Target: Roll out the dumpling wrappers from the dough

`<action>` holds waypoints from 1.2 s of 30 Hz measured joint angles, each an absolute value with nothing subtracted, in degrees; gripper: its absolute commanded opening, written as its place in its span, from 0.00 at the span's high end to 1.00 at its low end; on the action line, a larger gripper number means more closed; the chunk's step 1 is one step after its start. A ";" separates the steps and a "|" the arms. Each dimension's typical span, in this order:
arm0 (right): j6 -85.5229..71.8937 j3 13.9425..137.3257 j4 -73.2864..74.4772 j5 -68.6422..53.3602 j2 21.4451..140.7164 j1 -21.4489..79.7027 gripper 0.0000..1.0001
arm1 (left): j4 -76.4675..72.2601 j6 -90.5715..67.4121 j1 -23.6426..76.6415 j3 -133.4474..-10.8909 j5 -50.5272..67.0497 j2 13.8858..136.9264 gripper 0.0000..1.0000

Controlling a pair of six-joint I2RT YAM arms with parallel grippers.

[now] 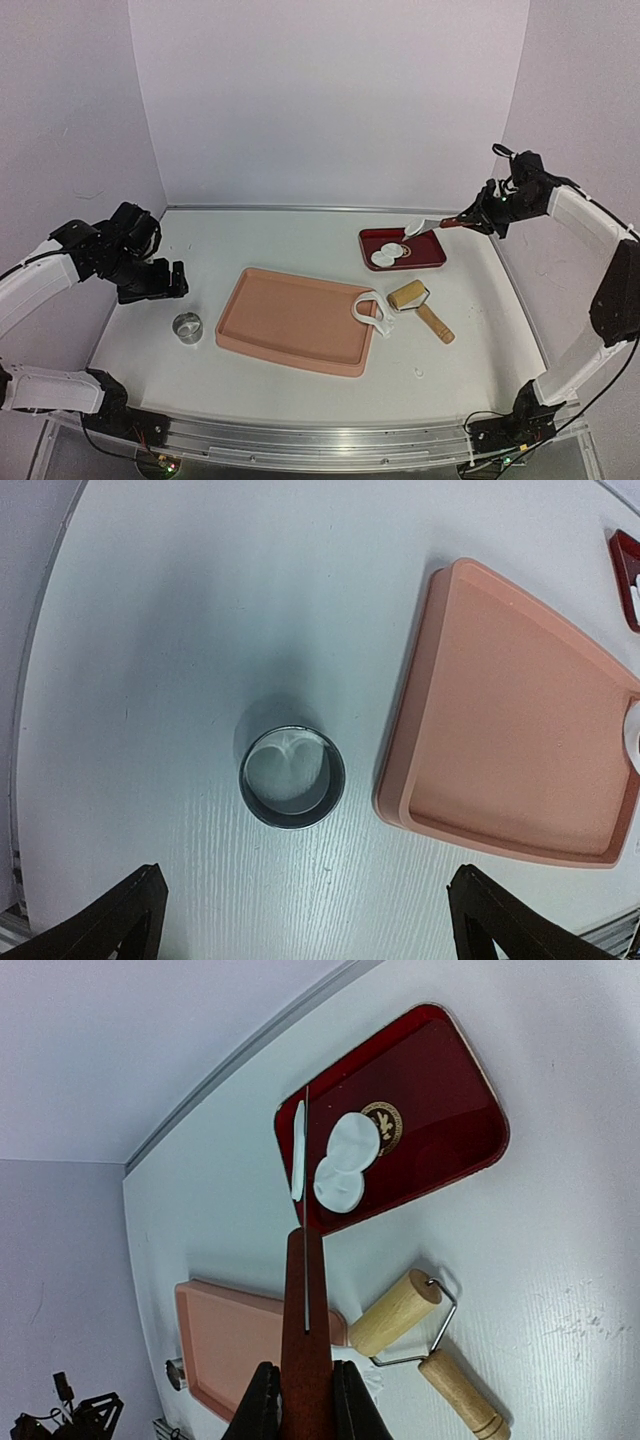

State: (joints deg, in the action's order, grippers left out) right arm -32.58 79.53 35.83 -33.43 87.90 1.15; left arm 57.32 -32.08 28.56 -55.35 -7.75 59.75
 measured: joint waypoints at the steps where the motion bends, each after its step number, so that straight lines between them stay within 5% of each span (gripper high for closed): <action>1: -31.62 80.40 36.84 -32.97 88.88 1.13 1.00 | 57.01 -32.08 28.56 -55.35 -7.75 59.75 0.00; 36: -24.56 132.55 70.74 -13.23 117.56 15.55 1.00 | 56.40 -32.88 28.56 -55.35 -7.81 60.90 0.00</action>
